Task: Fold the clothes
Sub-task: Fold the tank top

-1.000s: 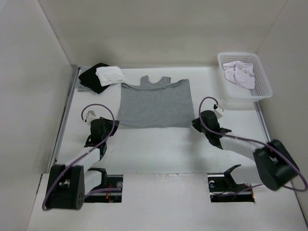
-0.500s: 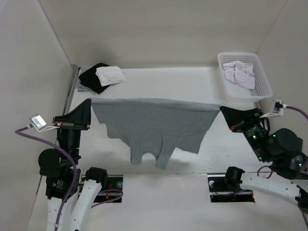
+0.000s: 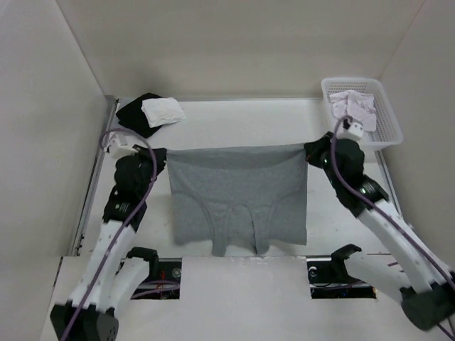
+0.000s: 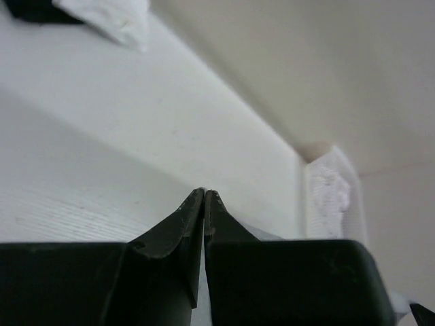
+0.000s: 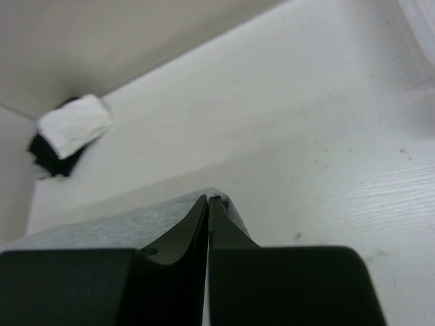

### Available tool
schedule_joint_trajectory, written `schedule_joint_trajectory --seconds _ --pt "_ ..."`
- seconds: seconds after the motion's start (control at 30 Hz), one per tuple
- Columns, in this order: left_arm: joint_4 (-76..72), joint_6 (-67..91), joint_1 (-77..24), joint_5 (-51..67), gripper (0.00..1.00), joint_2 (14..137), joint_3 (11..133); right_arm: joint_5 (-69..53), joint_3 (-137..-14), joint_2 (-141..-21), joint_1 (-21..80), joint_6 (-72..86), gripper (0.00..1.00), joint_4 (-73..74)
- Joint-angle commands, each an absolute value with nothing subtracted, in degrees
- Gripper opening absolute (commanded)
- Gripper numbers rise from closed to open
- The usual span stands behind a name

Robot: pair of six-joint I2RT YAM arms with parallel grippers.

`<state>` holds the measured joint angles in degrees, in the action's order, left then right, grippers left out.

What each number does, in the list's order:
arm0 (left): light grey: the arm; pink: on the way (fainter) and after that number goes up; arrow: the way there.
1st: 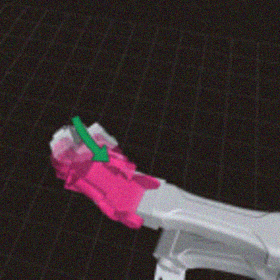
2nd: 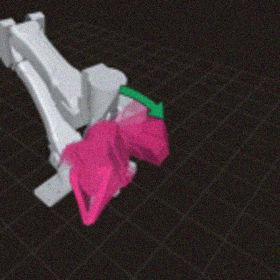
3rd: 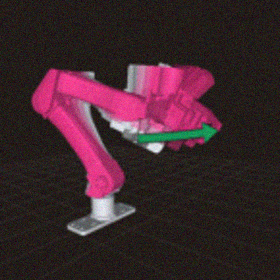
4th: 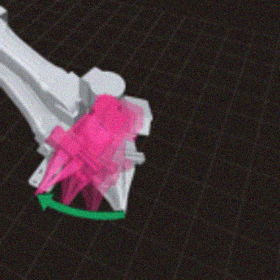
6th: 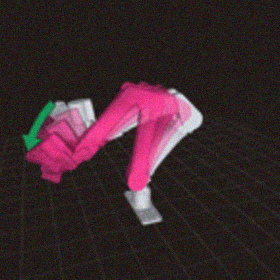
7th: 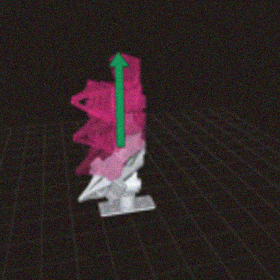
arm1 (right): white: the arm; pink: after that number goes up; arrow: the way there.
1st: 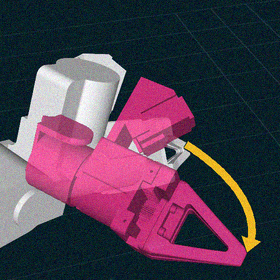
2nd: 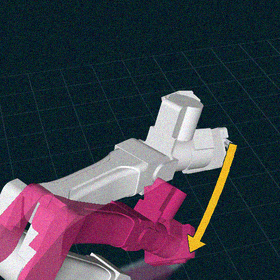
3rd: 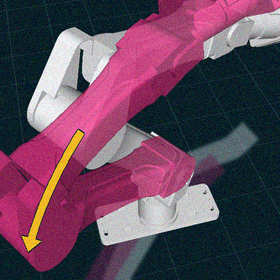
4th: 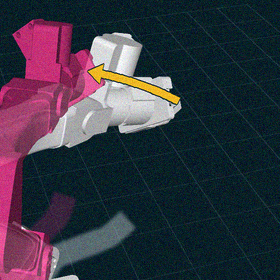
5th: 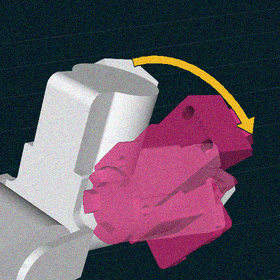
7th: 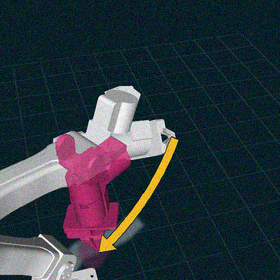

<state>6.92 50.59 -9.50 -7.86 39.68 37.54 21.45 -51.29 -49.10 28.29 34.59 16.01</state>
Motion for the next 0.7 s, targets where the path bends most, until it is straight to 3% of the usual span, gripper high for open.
schedule_joint_trajectory --seconds 0.0,0.13,0.27,0.43,0.67 --pt "-8.40 51.06 -8.48 -8.70 0.00 54.52 37.70 -0.67 -50.35 -64.45 16.68 37.78 0.02 -1.63" --pt "-16.69 52.20 -7.08 -8.09 0.00 73.35 45.06 -5.18 -62.98 -84.59 13.23 38.85 0.02 -5.10" --pt "-17.93 52.82 -5.41 -5.90 0.00 81.12 51.41 -7.21 -73.90 -94.47 11.38 38.58 0.02 -1.94" --pt "-19.51 52.99 -5.93 -5.98 0.00 75.87 45.81 -6.42 -67.09 -88.88 11.56 38.32 0.03 -3.42" --pt "-16.45 54.58 -6.37 -4.66 0.00 54.79 27.27 -3.34 -42.66 -71.83 12.00 42.45 0.03 -9.31"
